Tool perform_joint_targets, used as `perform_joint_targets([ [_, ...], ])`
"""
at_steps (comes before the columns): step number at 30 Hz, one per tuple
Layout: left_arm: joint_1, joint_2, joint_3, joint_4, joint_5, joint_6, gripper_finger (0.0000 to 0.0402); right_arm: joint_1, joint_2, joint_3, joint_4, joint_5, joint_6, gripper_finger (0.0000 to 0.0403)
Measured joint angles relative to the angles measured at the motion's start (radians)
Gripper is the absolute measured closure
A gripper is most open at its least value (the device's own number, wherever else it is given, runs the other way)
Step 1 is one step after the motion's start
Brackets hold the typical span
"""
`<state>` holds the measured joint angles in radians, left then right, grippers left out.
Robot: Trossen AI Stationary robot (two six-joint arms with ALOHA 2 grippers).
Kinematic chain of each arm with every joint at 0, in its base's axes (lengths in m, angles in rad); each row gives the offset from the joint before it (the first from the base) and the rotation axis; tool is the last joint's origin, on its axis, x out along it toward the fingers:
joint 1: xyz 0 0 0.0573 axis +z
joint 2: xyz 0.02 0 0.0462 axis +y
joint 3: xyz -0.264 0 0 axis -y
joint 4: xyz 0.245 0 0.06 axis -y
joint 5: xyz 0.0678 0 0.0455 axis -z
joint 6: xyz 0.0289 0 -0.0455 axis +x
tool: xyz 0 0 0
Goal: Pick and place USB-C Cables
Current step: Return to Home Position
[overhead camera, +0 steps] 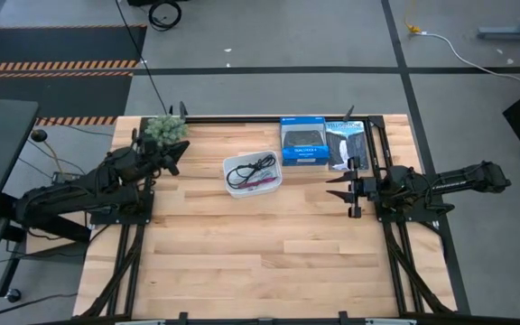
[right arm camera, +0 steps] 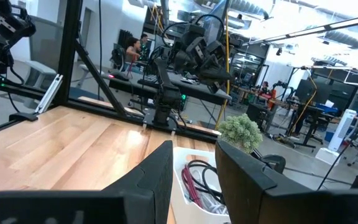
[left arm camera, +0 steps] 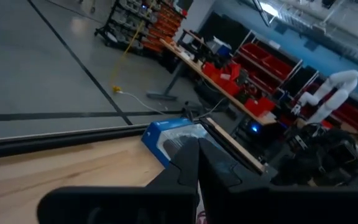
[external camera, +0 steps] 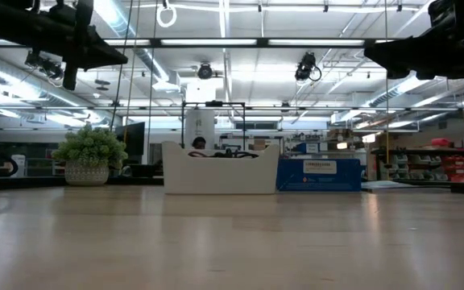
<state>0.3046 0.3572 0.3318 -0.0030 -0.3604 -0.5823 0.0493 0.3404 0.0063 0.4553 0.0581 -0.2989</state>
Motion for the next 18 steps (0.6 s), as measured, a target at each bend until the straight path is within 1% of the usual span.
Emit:
perform_joint_targets([
  [6,0.0,-0.056,-0.049,-0.01,-0.004,-0.046,0.0393,0.0,0.0,0.0,0.0,0.0,0.0,0.0275],
  [18,0.0,-0.066,-0.063,-0.034,-0.021,-0.061,0.0393,0.0,0.0,0.0,0.0,0.0,0.0,0.0275],
])
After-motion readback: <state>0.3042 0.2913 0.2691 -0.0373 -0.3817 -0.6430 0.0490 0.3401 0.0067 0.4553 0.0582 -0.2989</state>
